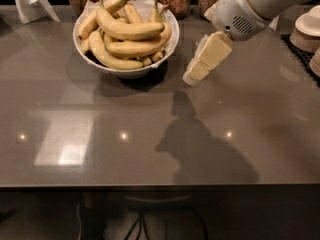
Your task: Pick banana from white bowl
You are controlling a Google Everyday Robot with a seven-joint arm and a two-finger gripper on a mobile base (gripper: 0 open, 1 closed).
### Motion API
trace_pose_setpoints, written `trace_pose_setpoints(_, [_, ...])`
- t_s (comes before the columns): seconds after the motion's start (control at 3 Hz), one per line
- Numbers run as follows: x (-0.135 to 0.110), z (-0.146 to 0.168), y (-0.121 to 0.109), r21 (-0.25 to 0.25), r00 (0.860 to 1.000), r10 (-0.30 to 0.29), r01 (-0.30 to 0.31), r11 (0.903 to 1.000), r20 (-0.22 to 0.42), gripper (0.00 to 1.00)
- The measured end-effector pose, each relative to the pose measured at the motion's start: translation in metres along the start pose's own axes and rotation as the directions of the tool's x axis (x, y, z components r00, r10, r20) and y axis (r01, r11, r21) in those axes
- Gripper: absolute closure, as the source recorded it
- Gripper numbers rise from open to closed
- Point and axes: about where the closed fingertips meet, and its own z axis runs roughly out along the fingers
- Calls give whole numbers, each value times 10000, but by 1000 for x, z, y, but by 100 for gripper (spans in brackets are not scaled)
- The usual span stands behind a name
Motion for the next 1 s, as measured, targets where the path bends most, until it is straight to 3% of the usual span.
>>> trace_pose_setpoints(0.33, [-30, 22, -7, -204, 9978, -115, 129, 9997, 649, 0])
trace_pose_setpoints(1.0, [-39, 26, -10, -72, 9955, -299, 306, 9995, 895, 0])
